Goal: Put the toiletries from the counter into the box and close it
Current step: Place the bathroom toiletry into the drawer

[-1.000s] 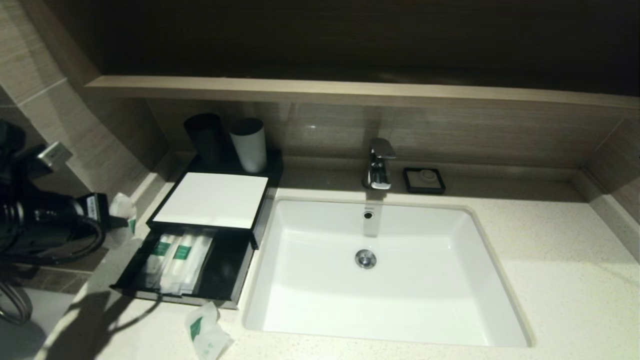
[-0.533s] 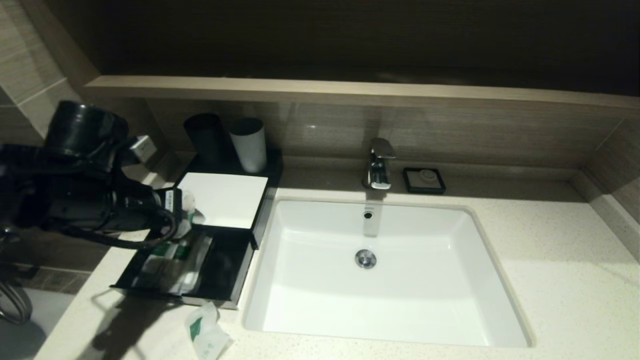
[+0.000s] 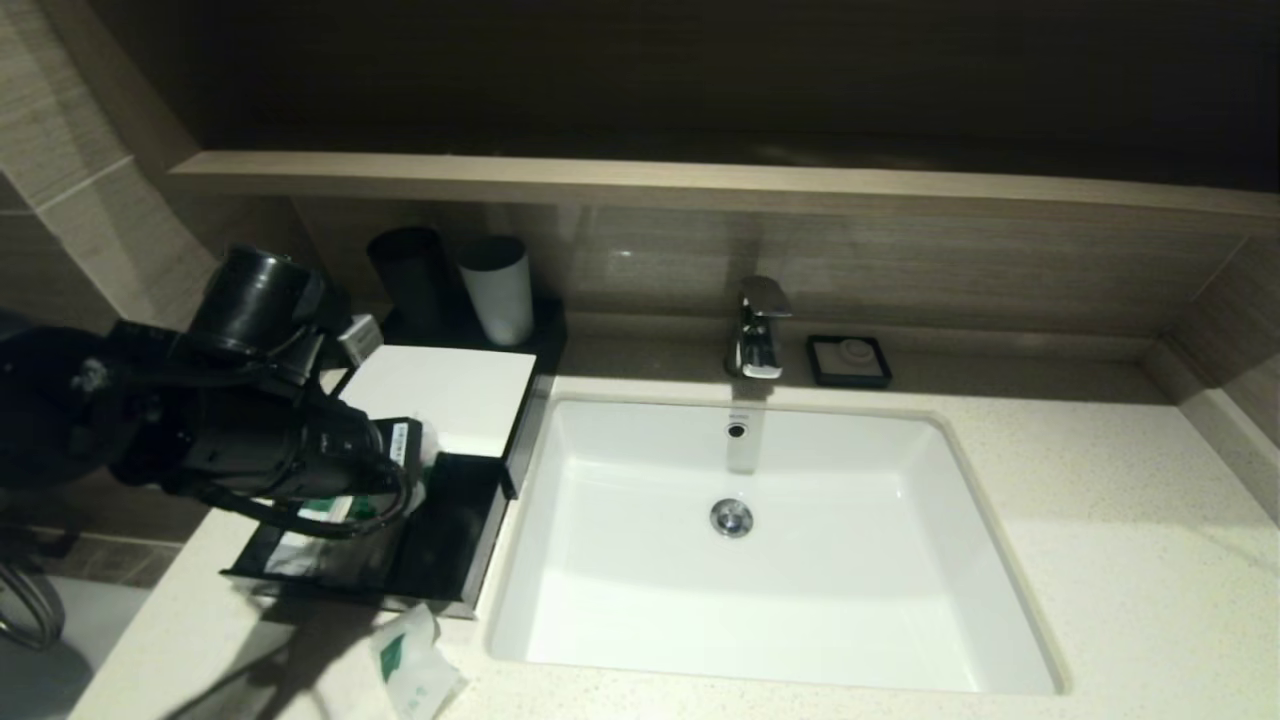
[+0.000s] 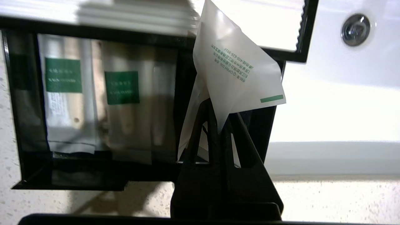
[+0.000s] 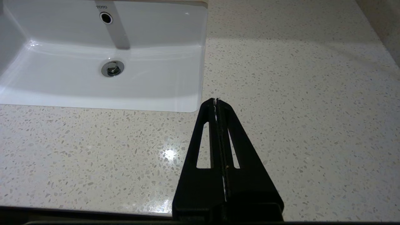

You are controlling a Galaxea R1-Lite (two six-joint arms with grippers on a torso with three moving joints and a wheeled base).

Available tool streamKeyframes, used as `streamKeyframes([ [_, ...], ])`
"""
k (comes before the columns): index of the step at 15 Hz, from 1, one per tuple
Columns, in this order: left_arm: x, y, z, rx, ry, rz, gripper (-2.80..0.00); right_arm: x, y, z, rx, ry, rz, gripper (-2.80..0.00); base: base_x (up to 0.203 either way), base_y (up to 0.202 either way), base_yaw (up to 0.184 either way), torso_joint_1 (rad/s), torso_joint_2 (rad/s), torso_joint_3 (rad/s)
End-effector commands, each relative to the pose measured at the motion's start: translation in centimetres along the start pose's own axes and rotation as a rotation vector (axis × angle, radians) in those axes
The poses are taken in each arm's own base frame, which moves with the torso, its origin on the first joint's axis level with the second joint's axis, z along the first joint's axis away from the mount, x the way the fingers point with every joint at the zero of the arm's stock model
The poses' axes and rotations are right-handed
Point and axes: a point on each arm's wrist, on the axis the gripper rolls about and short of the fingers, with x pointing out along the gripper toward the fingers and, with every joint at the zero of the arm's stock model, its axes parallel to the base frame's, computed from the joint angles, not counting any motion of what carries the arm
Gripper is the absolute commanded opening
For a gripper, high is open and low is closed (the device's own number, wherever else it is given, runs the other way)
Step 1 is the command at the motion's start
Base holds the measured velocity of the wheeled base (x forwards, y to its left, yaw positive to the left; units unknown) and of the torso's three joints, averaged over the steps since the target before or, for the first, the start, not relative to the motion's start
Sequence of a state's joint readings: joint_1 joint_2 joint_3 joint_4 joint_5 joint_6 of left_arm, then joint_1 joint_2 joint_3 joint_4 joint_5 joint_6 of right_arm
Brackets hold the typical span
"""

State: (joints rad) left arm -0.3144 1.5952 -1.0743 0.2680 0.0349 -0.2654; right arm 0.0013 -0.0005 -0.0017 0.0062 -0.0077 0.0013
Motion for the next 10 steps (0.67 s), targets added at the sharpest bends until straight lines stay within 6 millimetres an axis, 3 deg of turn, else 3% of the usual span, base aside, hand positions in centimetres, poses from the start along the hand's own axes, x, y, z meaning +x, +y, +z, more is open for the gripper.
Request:
streamKeyframes([
  [1,-0.18,-0.11,-0.51,0.006,0.017,0.000,-2.80,0.00,0.00,0.00,0.000,0.001,0.000,-2.80,0.000,0.000,0.000,0.000,0.00,0.000],
  [10,0.50,-0.48,-1.23,0.022,0.064,0.000,-2.80,0.00,0.00,0.00,0.000,0.001,0.000,-2.80,0.000,0.000,0.000,0.000,0.00,0.000],
])
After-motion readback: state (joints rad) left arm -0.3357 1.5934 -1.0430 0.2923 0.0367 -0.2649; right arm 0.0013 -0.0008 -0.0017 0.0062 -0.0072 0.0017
